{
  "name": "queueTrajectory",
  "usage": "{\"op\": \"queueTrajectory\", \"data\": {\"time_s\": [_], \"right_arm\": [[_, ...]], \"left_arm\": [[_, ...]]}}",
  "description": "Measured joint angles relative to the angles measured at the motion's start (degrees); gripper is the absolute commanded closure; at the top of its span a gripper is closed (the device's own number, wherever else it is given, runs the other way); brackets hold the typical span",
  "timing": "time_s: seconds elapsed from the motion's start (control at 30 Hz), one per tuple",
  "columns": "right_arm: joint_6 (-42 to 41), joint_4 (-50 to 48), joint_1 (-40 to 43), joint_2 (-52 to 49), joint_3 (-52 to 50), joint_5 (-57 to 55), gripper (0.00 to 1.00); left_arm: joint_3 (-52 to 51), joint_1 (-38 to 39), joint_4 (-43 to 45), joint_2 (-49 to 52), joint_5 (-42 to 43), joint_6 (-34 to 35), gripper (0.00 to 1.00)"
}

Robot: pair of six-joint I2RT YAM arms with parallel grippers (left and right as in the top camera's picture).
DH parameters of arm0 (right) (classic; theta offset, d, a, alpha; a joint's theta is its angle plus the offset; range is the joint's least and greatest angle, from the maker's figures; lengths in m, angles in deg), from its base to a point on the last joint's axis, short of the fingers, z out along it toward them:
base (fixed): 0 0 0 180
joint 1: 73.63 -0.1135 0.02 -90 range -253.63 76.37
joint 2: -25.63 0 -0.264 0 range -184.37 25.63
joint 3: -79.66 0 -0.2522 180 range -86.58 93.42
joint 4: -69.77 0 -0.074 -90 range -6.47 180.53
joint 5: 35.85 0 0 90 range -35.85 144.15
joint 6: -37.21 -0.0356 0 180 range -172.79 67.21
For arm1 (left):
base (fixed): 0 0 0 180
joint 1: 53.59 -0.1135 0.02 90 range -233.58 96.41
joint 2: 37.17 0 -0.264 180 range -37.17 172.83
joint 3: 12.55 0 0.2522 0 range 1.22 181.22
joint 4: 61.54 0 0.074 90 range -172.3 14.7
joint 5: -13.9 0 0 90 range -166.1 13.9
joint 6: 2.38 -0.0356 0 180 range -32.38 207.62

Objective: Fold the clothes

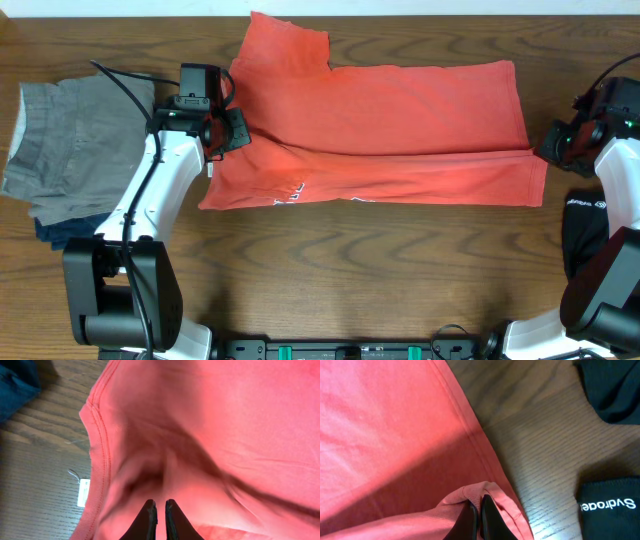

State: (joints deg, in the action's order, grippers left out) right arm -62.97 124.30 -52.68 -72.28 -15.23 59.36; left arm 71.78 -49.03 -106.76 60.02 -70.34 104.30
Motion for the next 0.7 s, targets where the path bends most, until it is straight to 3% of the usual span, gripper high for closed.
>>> {"op": "queueTrajectory", "data": {"time_s": [0.23,0.4,0.7], "right_arm": [[0.0,-2.54,-1.99,-0.2,0.0,-0.02,0.96],[-0.42,-4.44,-2.78,-1.66,0.0,0.0,0.68],[-0.24,-2.32,-2.82,-7.04,-0.02,-1.7,0.71]], "left_arm": [[0.0,-0.02,-0.11,0.0,-2.45,0.0,0.9],[0.0,-0.04,-3.02,0.0,-3.69,0.0,0.9],[0.0,-0.04,-12.35,0.0,-4.52,0.0,0.89]]}}
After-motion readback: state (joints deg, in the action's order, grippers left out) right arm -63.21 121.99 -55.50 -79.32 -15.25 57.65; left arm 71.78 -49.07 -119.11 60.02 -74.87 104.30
